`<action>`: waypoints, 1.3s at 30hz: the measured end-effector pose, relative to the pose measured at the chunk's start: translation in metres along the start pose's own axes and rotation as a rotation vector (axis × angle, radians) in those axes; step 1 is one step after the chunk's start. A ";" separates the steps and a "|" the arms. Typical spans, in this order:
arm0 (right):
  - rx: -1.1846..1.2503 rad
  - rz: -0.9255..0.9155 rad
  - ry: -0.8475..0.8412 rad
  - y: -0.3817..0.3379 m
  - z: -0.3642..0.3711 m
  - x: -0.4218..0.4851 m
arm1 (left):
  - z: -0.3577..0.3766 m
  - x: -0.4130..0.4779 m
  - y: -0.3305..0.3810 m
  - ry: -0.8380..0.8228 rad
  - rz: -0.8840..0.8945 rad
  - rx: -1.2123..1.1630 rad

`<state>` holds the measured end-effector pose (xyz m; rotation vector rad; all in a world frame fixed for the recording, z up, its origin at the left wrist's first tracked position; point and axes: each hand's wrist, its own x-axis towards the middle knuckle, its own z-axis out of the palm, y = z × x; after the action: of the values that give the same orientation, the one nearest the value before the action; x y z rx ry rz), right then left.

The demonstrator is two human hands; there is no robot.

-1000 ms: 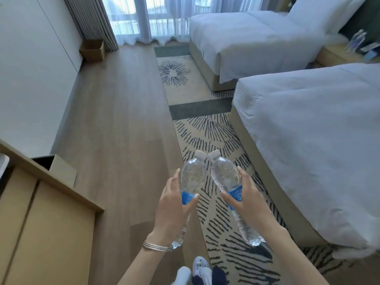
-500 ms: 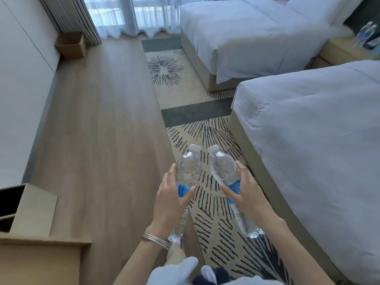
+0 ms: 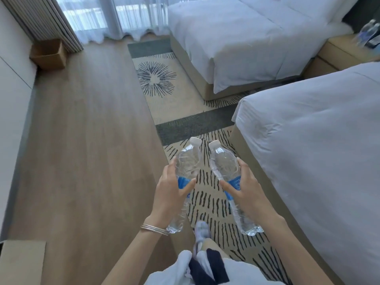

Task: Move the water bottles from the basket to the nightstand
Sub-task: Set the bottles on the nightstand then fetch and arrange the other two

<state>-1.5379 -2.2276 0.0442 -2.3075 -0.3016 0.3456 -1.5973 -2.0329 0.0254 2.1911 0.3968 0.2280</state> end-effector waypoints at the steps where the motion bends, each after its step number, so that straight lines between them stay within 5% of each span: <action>1: -0.002 0.002 0.003 0.003 0.000 0.014 | 0.002 0.014 -0.003 -0.004 -0.006 0.006; 20: -0.006 0.036 0.109 0.016 -0.098 0.358 | 0.057 0.373 0.034 -0.068 0.021 0.040; 39: 0.042 0.270 0.298 0.016 -0.146 0.664 | 0.123 0.746 0.070 -0.374 0.255 0.107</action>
<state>-0.8658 -2.1233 0.0272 -2.3208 0.1654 0.1347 -0.8509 -1.8945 0.0239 2.3248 -0.0813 -0.0694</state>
